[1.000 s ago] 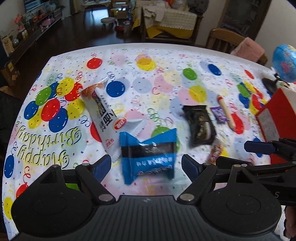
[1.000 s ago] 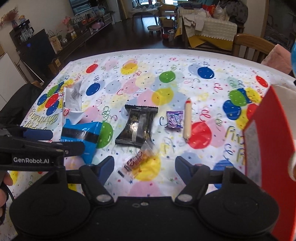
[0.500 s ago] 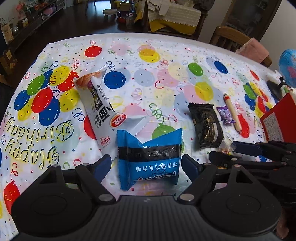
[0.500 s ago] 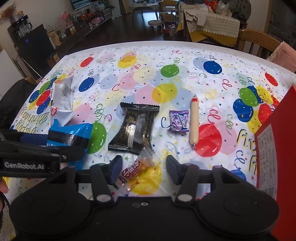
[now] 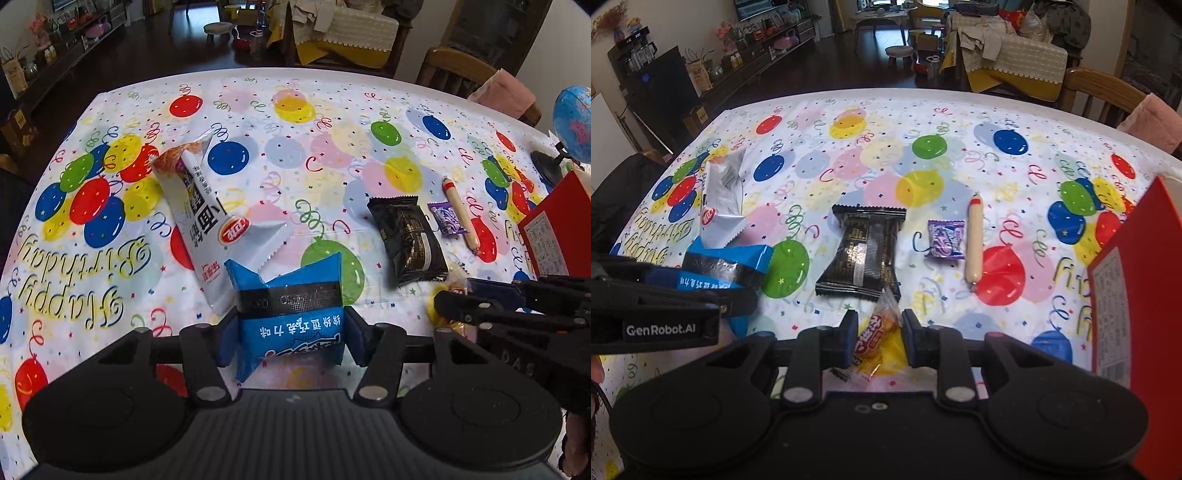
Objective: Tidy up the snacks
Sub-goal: 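Grasp the blue wafer packet with left tool while right grasps clear candy packet, then drop the blue packet into the red box with left tool while right drops candy packet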
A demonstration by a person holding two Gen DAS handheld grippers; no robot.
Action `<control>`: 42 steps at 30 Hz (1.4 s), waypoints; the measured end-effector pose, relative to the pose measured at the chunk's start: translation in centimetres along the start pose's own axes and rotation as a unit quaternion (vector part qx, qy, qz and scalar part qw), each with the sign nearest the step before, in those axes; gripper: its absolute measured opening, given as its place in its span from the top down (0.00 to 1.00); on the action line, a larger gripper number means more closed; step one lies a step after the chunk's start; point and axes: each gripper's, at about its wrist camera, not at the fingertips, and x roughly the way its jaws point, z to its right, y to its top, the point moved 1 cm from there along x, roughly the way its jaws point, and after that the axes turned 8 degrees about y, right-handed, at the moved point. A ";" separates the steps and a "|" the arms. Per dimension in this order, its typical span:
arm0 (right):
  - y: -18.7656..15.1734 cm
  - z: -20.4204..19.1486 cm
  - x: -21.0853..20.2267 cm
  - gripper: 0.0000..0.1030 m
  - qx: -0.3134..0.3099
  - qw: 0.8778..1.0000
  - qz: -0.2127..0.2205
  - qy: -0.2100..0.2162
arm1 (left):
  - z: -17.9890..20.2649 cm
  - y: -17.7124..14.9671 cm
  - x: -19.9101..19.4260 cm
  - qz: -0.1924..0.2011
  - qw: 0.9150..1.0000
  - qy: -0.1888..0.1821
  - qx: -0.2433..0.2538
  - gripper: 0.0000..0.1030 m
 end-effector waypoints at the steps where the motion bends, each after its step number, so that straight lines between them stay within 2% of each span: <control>1: -0.1 0.0 -0.3 0.78 0.002 1.000 0.002 -0.001 | -0.1 -0.1 -0.2 0.001 1.000 -0.001 -0.001 0.46; 9: -0.8 -0.8 -4.3 0.78 0.008 1.000 0.025 -0.003 | -0.6 -1.5 -3.1 0.004 1.000 -0.012 -0.011 0.46; 24: -3.0 -2.4 -13.7 0.78 0.021 0.995 0.091 -0.033 | 1.0 -3.3 -12.1 0.072 0.997 -0.037 0.014 0.45; 34: -5.0 -2.7 -19.2 0.78 0.044 0.989 0.128 -0.057 | 3.3 -4.0 -17.2 0.108 0.992 -0.058 0.044 0.45; 42: -6.4 -0.5 -22.6 0.78 0.057 0.985 0.153 -0.060 | 7.2 -4.3 -20.2 0.128 0.987 -0.069 0.072 0.45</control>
